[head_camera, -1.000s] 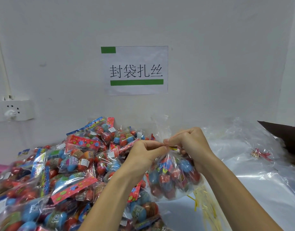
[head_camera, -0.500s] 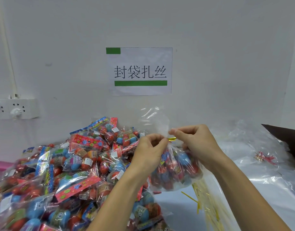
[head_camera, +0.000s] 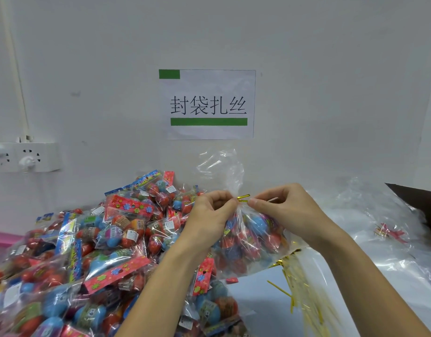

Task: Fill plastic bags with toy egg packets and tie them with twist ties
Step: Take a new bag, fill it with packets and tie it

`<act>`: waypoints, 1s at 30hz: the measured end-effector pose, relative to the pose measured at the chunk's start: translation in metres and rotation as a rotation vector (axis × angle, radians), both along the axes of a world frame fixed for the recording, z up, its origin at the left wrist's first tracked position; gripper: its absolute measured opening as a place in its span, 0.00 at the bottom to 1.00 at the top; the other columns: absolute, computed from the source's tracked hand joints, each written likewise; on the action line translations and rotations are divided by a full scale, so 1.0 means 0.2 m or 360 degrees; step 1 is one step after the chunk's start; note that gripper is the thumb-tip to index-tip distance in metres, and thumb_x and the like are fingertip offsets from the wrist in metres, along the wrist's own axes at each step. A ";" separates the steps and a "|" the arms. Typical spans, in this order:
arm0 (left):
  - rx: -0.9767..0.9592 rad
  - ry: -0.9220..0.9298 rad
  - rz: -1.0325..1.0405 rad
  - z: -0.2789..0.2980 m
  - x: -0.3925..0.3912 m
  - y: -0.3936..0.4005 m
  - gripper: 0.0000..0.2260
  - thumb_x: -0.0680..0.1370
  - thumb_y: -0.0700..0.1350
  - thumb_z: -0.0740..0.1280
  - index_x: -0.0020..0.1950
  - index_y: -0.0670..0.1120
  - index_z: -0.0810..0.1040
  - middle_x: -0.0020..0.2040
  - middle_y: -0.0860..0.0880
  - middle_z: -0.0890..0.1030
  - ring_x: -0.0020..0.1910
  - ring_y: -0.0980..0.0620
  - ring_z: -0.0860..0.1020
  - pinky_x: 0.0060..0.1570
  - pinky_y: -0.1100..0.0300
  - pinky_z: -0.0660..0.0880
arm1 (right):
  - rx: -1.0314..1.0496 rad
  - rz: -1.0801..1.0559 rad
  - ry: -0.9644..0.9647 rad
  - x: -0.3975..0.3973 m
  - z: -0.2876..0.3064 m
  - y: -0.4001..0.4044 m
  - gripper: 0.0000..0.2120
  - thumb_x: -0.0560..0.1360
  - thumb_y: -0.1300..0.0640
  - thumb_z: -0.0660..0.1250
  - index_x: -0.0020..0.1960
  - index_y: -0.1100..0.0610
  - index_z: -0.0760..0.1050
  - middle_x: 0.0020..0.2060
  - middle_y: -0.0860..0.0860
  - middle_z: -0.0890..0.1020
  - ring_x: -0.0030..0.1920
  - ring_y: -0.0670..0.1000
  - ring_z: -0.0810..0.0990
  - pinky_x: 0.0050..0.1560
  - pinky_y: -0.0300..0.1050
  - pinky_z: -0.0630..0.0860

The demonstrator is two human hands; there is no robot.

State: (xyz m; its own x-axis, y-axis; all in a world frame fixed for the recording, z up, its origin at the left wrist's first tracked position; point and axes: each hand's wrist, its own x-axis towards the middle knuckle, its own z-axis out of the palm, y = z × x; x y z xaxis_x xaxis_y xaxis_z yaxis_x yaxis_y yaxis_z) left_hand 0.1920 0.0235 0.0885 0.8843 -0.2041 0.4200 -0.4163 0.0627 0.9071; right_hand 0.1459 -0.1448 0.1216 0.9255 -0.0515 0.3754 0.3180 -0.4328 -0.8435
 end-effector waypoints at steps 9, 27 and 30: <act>-0.0002 0.0006 -0.0202 -0.01 -0.01 0.00 0.10 0.81 0.41 0.68 0.42 0.52 0.85 0.43 0.45 0.84 0.44 0.49 0.81 0.50 0.52 0.80 | 0.0048 0.0008 0.0012 0.01 -0.01 0.00 0.03 0.72 0.53 0.77 0.41 0.52 0.87 0.37 0.53 0.87 0.41 0.52 0.87 0.46 0.49 0.83; 0.0039 0.0029 -0.0237 -0.01 -0.02 0.00 0.08 0.81 0.42 0.67 0.47 0.49 0.85 0.46 0.44 0.86 0.48 0.48 0.84 0.49 0.59 0.79 | 0.0050 0.0025 -0.0068 0.01 0.00 0.00 0.10 0.78 0.53 0.69 0.41 0.46 0.87 0.38 0.44 0.87 0.45 0.44 0.85 0.53 0.49 0.81; 0.0057 0.0016 -0.0189 -0.01 -0.02 0.00 0.08 0.81 0.42 0.67 0.46 0.49 0.85 0.46 0.45 0.86 0.47 0.51 0.84 0.48 0.63 0.79 | 0.0018 0.0039 -0.0094 0.01 0.00 0.00 0.10 0.77 0.48 0.71 0.40 0.47 0.87 0.37 0.44 0.87 0.40 0.39 0.83 0.47 0.42 0.77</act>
State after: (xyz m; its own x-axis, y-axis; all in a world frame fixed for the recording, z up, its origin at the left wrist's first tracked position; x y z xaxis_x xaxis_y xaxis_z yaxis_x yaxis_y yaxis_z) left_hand 0.1881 0.0226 0.0858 0.8569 -0.3227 0.4020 -0.3990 0.0784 0.9136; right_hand 0.1470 -0.1458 0.1221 0.9026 -0.0334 0.4292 0.3781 -0.4150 -0.8275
